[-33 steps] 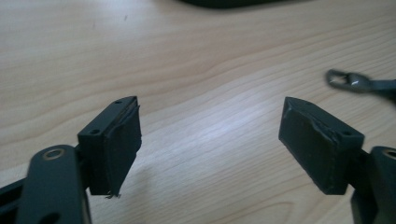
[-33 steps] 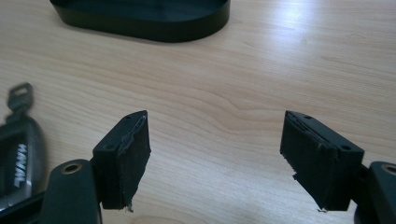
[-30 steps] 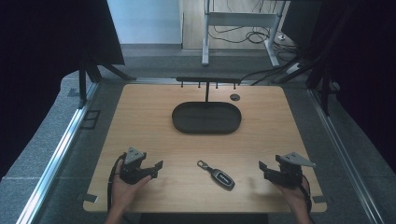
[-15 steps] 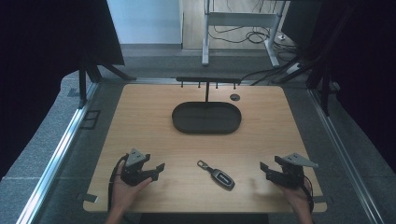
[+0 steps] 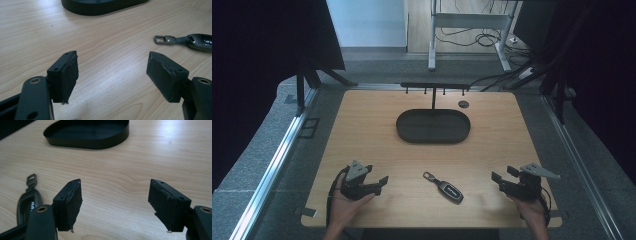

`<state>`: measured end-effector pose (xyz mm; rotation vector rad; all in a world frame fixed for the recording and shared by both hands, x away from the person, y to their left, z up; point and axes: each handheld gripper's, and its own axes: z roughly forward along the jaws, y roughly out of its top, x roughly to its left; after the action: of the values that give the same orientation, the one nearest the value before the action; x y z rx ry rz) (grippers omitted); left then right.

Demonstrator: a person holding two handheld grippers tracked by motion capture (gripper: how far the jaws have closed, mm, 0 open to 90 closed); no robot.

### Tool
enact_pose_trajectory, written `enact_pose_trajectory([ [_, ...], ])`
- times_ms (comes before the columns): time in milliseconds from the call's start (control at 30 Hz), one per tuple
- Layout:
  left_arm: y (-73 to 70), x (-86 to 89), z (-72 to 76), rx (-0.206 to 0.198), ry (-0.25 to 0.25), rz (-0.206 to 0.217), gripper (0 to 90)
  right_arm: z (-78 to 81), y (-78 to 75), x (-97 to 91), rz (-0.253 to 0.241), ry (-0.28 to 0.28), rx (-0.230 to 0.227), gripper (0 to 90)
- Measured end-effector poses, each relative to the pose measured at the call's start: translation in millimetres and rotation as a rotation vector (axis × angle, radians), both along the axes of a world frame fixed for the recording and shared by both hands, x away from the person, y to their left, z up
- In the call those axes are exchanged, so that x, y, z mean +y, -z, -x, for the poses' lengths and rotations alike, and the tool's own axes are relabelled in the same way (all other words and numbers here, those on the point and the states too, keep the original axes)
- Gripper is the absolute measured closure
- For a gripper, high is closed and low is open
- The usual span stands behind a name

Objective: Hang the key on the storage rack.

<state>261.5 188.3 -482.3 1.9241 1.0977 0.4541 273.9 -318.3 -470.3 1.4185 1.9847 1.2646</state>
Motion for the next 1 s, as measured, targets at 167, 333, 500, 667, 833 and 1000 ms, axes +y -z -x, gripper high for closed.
enact_pose_trajectory([
  [167,-1.7,2.3,0.6,0.006,0.006,0.021,26.3,0.2,-1.1,1.9,0.019,-0.002,-0.003,28.0],
  [333,-4.4,3.9,1.6,0.039,0.013,0.056,26.0,2.4,-11.8,3.9,0.017,-0.01,-0.025,30.5],
  [500,-5.6,3.8,4.7,0.033,0.007,0.031,26.0,2.9,-21.6,5.3,0.034,-0.036,-0.024,31.5],
  [667,-4.1,3.8,2.8,0.04,0.002,0.011,26.0,-1.5,-37.4,8.4,0.057,-0.082,-0.022,36.5],
  [833,-6.3,7.0,2.9,0.04,-0.001,0.019,25.9,-10.9,-57.6,17.9,0.123,-0.153,0.017,38.2],
  [1000,-3.6,7.7,1.5,0.05,-0.002,0.014,26.1,-18.4,-68.7,27.4,0.162,-0.209,0.05,39.3],
])
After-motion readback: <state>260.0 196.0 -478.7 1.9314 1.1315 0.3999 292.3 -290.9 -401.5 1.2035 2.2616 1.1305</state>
